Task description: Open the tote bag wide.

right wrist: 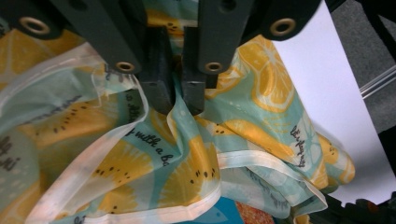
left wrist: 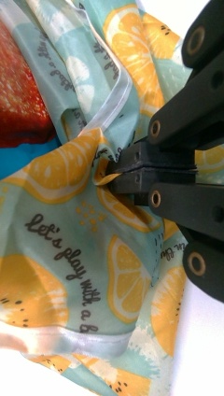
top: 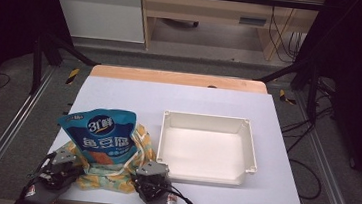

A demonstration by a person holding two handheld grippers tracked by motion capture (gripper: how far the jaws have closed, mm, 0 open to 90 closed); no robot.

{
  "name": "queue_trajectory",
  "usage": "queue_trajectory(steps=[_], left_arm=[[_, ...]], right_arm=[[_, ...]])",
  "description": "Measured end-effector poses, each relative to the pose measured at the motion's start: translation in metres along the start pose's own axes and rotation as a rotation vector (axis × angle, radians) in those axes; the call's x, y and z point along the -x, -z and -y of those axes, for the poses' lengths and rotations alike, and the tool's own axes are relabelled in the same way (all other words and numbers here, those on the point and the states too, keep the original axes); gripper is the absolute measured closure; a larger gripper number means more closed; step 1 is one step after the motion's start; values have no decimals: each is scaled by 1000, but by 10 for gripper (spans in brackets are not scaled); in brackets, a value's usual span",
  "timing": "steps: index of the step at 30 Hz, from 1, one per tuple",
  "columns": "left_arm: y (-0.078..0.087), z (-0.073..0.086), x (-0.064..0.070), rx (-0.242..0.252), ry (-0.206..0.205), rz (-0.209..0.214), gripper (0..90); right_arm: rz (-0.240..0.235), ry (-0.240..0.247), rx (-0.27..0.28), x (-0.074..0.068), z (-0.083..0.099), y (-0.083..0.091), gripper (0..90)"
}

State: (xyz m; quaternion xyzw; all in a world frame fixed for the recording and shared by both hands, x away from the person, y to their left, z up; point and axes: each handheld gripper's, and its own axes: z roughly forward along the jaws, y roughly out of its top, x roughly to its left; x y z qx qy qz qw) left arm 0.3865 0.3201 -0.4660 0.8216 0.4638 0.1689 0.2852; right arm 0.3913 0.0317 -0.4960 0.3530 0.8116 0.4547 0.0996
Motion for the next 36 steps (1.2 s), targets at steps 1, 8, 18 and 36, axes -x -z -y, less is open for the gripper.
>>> queue_trajectory(steps=[1, 8, 18, 36], left_arm=[[0, 0, 0, 0, -1, 2, 888], [0, 0, -1, 2, 2, 5, 888], [0, 0, -1, 5, 6, 8, 885], [0, 0, -2, 8, 8, 17, 878]], right_arm=[[-9, 0, 4, 0, -1, 1, 765], [-31, 25, 62, -3, -8, 19, 661], [-21, 88, 178, -11, -49, 50, 622], [48, 97, 49, -13, -41, 4, 900]])
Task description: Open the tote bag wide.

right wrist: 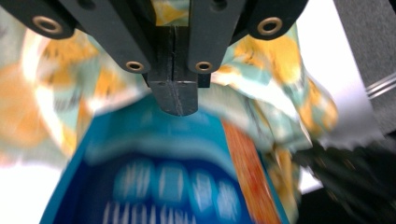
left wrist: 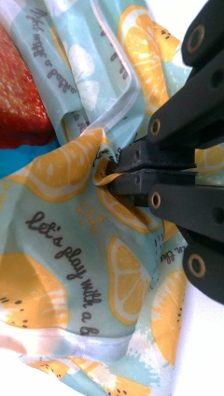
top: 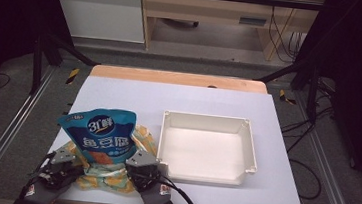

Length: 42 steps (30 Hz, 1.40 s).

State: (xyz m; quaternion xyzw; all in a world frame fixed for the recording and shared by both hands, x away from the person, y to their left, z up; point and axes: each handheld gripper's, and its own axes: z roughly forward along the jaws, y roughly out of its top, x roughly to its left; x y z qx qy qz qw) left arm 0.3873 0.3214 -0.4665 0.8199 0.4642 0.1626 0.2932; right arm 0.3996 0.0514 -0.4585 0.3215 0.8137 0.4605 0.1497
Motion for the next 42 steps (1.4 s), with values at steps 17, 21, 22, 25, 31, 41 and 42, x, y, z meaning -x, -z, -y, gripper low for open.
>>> queue_trajectory(steps=[17, 21, 22, 25, 31, 41, 42], left_arm=[[8, 1, 1, 46, -3, 13, 762], [22, 2, -1, 112, 25, 20, 718], [29, 1, -3, 140, 34, 21, 706], [51, -4, -2, 224, 35, 28, 711], [72, -12, 4, 331, 16, 24, 795], [42, -19, 1, 276, -5, -22, 884], [38, -17, 0, 256, -3, -22, 889]], right_arm=[[38, -30, -101, 2, 29, -13, 894], [45, -26, -96, 1, 30, -13, 896], [42, -24, -95, 1, 30, -13, 896], [35, -38, -96, 2, 30, -13, 896], [42, -27, -97, 1, 30, -13, 897], [45, -25, -94, 0, 30, -13, 897], [45, -24, -95, 0, 30, -13, 897]])
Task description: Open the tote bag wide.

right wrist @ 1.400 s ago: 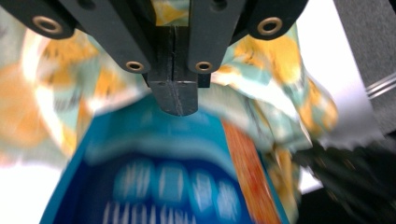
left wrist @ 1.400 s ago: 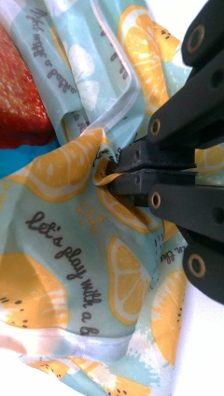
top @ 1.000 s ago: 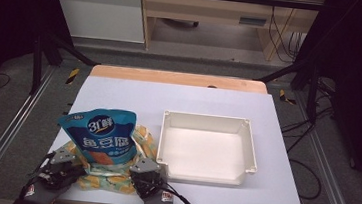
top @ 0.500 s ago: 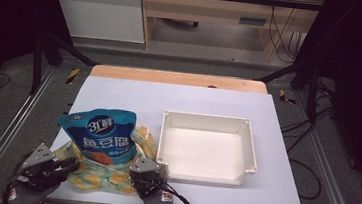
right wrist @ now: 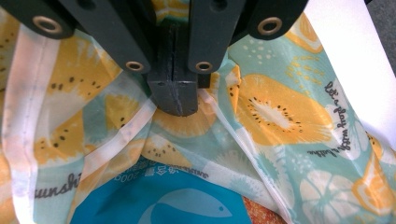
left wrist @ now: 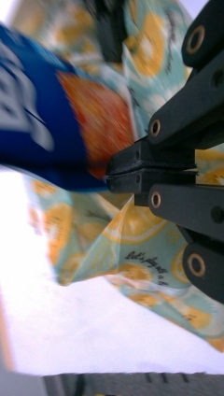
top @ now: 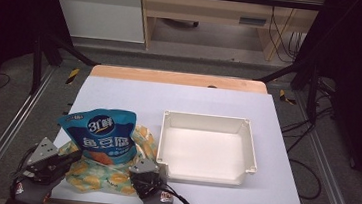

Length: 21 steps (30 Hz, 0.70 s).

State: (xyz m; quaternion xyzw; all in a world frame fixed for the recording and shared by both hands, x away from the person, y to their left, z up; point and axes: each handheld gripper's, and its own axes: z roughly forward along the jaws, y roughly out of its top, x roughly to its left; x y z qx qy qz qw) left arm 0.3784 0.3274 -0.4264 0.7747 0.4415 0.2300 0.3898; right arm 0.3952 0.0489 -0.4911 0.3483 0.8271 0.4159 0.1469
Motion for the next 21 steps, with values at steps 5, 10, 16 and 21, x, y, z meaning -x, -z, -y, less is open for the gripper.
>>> queue_trajectory(steps=[5, 10, 16, 21], left_arm=[[-13, 11, -9, -93, 7, -51, 894], [-24, 20, -14, -160, 12, -53, 895], [-33, 25, -15, -216, 17, -49, 895], [-35, 26, -17, -225, 36, -44, 896]], right_arm=[[-1, -1, 1, 0, 0, 0, 896], [7, -3, 1, 0, 0, 0, 891], [30, 1, 12, -1, 1, 2, 875], [68, 4, 14, -1, 2, 5, 882]])
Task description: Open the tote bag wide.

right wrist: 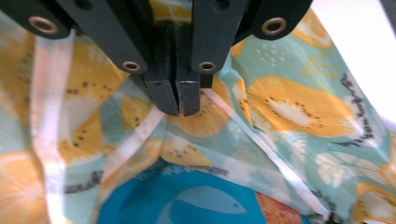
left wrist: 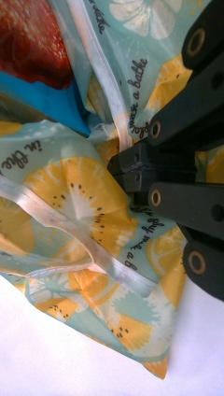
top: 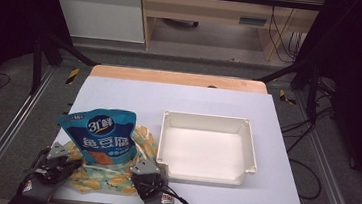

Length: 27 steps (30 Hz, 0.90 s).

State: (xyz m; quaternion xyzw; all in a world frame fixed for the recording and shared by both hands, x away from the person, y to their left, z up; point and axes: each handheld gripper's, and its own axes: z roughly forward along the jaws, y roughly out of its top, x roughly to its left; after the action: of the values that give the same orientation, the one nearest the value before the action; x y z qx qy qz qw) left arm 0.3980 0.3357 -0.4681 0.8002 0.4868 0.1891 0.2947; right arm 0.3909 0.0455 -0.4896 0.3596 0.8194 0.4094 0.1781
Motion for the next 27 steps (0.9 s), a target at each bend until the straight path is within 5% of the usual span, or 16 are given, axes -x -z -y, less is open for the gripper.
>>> queue_trajectory(steps=[4, 12, 27], left_arm=[[0, 0, -1, -1, 3, 6, 895], [3, 0, 1, 14, -5, 14, 876], [33, -1, 3, 192, 29, 21, 636]], right_arm=[[26, -12, -10, 3, 4, 2, 899], [0, -29, -4, 6, 5, 3, 879], [-85, -15, 135, 4, -5, 24, 788]])
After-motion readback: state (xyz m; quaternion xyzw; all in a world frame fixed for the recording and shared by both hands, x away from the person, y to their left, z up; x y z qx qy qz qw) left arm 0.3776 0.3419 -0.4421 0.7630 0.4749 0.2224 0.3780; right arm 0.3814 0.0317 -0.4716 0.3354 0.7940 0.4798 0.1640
